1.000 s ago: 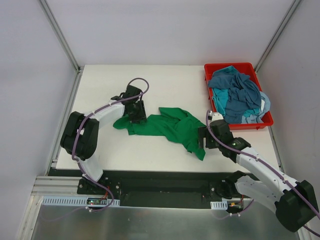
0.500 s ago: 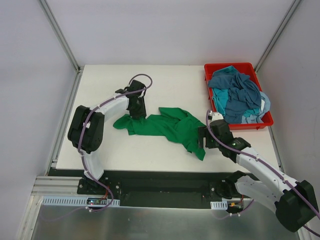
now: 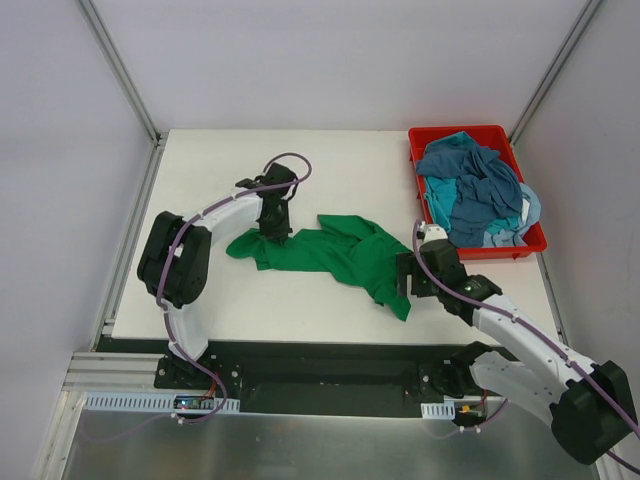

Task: Fold and stack the t-shirts
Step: Flatten out the tshirt

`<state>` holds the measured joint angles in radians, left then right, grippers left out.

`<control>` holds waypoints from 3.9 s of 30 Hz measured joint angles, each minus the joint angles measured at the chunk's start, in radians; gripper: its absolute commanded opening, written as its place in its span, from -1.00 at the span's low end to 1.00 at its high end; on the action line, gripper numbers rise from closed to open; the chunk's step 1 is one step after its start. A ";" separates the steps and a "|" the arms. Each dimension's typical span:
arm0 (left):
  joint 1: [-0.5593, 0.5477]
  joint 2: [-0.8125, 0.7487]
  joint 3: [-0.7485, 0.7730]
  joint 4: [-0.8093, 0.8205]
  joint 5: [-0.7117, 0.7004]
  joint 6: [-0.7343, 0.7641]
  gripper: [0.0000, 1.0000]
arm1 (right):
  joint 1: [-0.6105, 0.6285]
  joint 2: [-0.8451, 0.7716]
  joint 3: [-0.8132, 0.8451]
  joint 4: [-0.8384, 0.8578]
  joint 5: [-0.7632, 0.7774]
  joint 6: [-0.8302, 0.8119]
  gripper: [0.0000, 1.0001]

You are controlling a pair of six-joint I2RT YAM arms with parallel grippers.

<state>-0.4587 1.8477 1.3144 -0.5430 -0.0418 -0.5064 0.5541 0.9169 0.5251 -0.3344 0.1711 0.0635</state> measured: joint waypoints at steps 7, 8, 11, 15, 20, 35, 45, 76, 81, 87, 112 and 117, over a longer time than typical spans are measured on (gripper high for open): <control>0.000 0.000 0.020 -0.016 -0.050 0.003 -1.00 | 0.000 -0.033 0.000 -0.042 0.000 0.009 0.67; 0.000 -0.002 0.018 -0.016 -0.062 0.000 -1.00 | 0.000 -0.043 0.000 -0.053 -0.001 0.013 0.66; 0.000 -0.045 -0.012 -0.016 -0.118 -0.011 -1.00 | 0.000 -0.078 0.000 -0.097 -0.016 0.027 0.65; 0.005 -0.193 -0.095 -0.022 -0.229 -0.047 -1.00 | 0.000 -0.120 -0.010 -0.145 -0.056 0.082 0.63; 0.082 -0.403 -0.209 -0.022 -0.280 -0.107 -1.00 | 0.000 -0.124 -0.023 -0.239 -0.059 0.216 0.56; 0.138 -0.484 -0.320 -0.038 -0.301 -0.160 -1.00 | 0.068 0.244 0.030 -0.185 -0.029 0.341 0.26; 0.138 -0.486 -0.333 -0.039 -0.300 -0.160 -1.00 | 0.148 0.369 0.105 -0.195 0.044 0.375 0.05; 0.140 -0.779 -0.122 -0.047 -0.311 -0.155 -1.00 | 0.175 -0.191 0.392 -0.130 0.389 0.184 -0.99; 0.140 -0.864 0.050 -0.053 -0.319 -0.119 -1.00 | 0.174 -0.183 0.618 -0.151 0.423 0.064 -0.99; 0.140 -0.931 0.311 -0.064 -0.278 -0.056 -1.00 | 0.174 -0.115 1.004 -0.203 0.335 -0.056 -0.99; 0.140 -0.850 0.615 -0.034 -0.234 0.066 -1.00 | 0.157 0.133 1.546 -0.245 0.283 -0.232 -0.99; 0.196 -0.623 0.441 0.003 -0.369 0.087 -1.00 | -0.029 0.237 1.213 -0.144 0.274 -0.195 -0.99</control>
<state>-0.2623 1.2251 1.7550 -0.5400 -0.4103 -0.4198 0.5247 1.1534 1.7378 -0.4786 0.4446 -0.1310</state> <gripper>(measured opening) 0.008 0.012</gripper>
